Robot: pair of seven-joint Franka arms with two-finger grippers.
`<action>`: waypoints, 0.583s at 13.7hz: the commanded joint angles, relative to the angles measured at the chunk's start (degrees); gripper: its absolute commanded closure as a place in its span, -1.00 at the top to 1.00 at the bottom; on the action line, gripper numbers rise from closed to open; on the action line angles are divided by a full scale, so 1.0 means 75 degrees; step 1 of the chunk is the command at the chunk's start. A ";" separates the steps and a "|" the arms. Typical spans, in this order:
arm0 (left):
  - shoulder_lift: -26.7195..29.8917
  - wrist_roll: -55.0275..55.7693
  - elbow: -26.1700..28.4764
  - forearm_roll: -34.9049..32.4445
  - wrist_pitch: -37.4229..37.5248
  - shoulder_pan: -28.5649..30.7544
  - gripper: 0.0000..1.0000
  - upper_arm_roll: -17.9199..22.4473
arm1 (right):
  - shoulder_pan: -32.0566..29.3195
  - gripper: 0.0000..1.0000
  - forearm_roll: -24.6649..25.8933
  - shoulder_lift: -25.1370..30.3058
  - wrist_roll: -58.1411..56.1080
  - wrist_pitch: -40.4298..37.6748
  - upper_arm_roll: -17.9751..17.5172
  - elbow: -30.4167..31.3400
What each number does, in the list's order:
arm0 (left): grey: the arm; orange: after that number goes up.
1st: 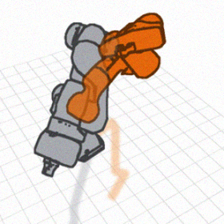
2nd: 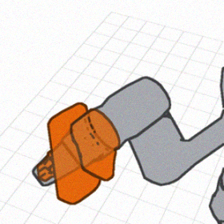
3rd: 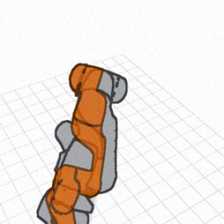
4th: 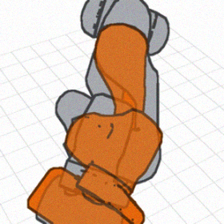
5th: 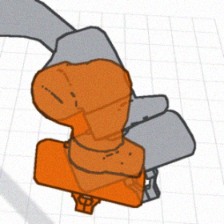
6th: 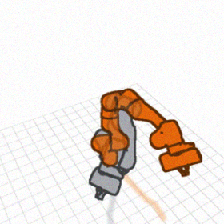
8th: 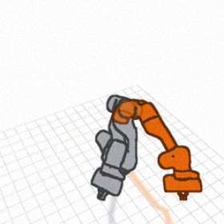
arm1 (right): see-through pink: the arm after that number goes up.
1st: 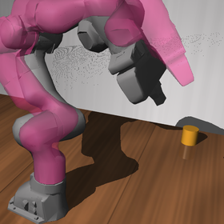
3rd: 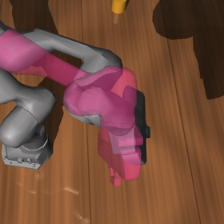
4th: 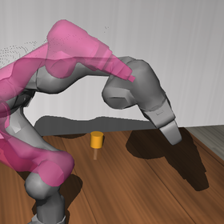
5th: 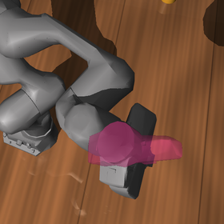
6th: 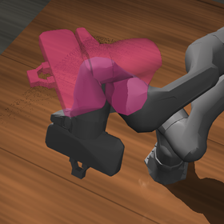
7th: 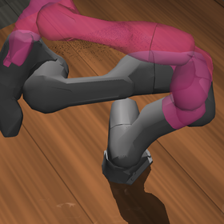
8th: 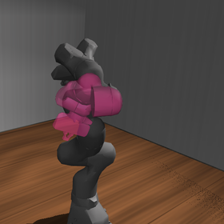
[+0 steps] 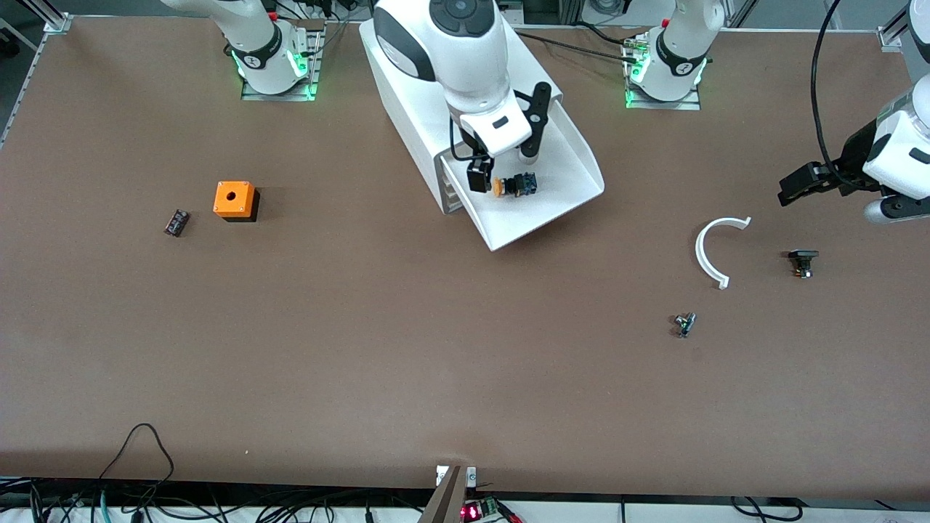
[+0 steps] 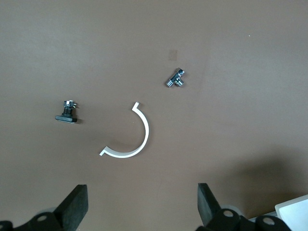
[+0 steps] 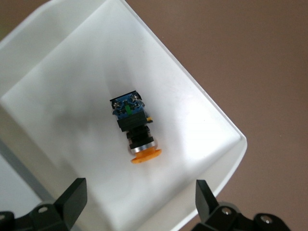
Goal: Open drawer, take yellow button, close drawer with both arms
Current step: 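Lower the right gripper into the drawer and grasp the orange-capped button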
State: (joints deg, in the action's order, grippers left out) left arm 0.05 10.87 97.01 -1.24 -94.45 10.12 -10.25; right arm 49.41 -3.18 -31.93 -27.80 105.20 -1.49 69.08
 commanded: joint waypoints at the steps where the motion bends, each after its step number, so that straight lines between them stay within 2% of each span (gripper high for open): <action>1: -0.0088 0.0051 -0.0161 -0.0256 0.0102 -0.0060 1.00 -0.0005 | 0.0209 1.00 0.0201 -0.0453 -0.0172 0.0035 0.0175 -0.0445; 8: -0.0076 0.0039 -0.0161 -0.0256 0.0090 -0.0095 1.00 -0.0005 | 0.0713 1.00 0.0271 -0.0851 -0.0956 0.0445 0.0480 -0.0469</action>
State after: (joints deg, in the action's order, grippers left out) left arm 0.01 10.87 97.00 -1.24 -94.45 9.97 -10.26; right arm 53.44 -1.74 -36.71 -33.04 108.26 0.87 67.83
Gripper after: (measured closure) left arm 0.000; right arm 0.000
